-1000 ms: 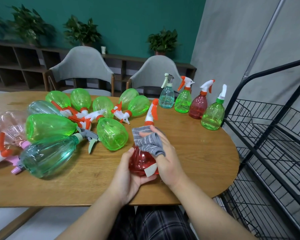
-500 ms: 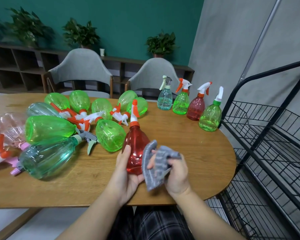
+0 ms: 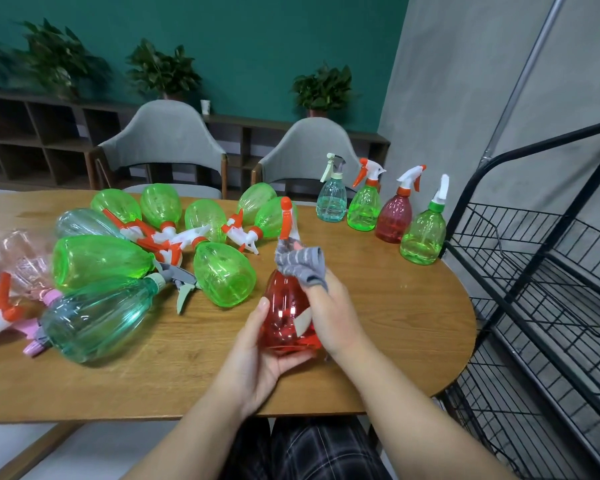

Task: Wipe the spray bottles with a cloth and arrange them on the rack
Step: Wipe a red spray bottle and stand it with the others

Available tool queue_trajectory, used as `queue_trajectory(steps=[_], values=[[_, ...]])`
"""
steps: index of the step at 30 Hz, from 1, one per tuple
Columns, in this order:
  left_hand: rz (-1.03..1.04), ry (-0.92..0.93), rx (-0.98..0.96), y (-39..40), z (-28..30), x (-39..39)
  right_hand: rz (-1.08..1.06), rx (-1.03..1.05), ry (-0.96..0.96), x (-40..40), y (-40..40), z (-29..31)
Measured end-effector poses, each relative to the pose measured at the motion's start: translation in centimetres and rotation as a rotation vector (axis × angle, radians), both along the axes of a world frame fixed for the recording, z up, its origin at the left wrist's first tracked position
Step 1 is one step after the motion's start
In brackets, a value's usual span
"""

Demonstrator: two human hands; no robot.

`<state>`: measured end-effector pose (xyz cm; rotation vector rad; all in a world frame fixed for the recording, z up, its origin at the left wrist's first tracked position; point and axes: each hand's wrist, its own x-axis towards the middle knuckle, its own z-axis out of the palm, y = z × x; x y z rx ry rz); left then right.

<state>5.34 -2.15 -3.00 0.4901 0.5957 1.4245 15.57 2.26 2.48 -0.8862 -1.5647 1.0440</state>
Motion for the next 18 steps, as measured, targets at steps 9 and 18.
queue_trajectory(steps=[9, 18], values=[[-0.010, 0.006, -0.012, 0.3, -0.3, 0.1, 0.097, 0.298, -0.117, 1.7, -0.6, -2.4], [-0.055, -0.024, -0.043, 0.3, 0.0, -0.2, 0.193, 0.410, -0.173, 2.0, -1.0, -3.1]])
